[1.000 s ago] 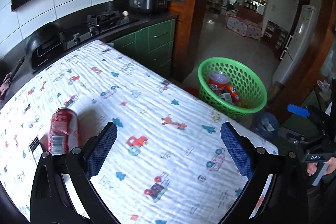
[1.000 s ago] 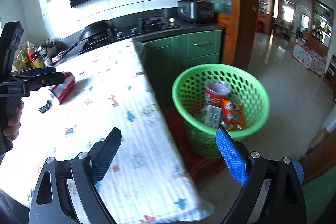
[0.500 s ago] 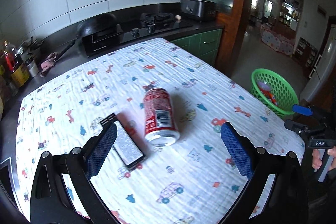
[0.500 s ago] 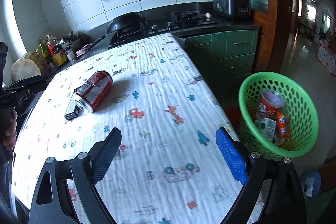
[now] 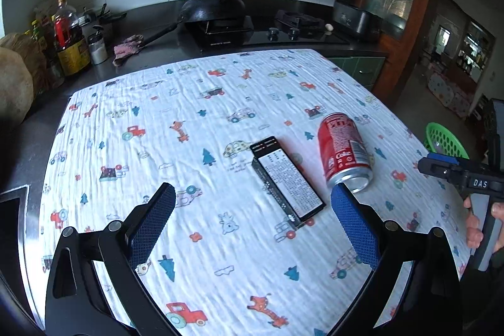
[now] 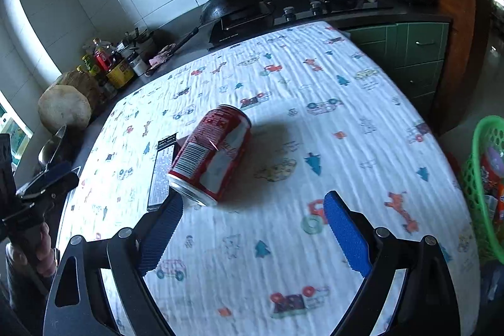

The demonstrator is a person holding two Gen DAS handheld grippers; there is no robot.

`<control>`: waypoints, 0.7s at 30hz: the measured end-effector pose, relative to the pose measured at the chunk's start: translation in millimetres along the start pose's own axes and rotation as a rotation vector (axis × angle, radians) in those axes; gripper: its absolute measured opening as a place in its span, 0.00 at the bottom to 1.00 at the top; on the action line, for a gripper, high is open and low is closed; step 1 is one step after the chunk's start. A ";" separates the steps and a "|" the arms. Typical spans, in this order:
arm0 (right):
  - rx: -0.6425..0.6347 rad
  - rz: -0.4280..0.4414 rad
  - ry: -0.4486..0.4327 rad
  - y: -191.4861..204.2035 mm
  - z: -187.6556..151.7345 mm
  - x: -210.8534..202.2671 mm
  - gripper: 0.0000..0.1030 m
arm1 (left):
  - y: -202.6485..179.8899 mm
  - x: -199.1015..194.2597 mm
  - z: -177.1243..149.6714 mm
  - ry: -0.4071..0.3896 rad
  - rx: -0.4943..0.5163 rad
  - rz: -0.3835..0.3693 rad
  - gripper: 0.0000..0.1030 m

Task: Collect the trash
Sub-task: 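Grasp the red Coke can with the right tool while the left tool grasps the black box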

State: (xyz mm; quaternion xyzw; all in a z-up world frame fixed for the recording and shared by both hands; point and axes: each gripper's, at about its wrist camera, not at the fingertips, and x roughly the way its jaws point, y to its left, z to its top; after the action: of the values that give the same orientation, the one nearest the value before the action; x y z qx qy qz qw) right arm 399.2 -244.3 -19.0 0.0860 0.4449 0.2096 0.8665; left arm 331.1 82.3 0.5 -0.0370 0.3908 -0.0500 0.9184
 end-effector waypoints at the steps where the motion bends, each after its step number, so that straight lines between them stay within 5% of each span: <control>1: 0.002 0.006 0.013 5.6 4.5 8.0 0.86 | 6.4 1.7 -1.8 0.003 -0.012 0.000 0.95; 7: 0.085 0.075 0.086 20.0 27.7 51.6 0.82 | 33.5 9.1 -11.6 0.020 -0.057 0.009 0.95; 21: 0.251 0.081 0.202 13.7 48.0 121.3 0.74 | 46.8 20.5 -13.6 0.042 -0.071 0.009 0.95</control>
State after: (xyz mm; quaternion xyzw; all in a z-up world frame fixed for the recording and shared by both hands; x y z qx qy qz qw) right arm 496.7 -176.9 -75.3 0.1901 0.5486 0.1945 0.7906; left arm 338.3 125.8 -28.5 -0.0669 0.4119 -0.0326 0.9082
